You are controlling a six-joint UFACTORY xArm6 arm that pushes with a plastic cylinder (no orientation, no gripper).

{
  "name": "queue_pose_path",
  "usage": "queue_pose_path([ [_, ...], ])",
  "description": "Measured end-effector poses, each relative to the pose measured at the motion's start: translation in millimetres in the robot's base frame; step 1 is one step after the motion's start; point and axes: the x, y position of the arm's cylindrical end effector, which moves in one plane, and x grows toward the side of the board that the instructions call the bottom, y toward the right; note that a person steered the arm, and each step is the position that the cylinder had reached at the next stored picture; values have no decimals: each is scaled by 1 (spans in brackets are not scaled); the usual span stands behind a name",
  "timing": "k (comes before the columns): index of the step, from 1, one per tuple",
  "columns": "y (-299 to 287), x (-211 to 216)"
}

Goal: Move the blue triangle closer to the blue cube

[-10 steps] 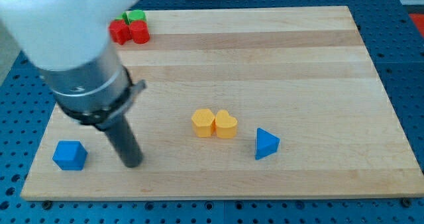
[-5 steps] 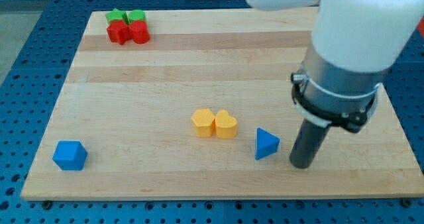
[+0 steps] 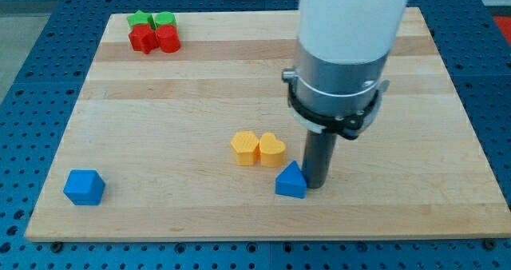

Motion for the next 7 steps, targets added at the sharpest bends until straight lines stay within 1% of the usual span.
queue_pose_path([
  [2,-28,18],
  [5,-94,20],
  [7,-129,29],
])
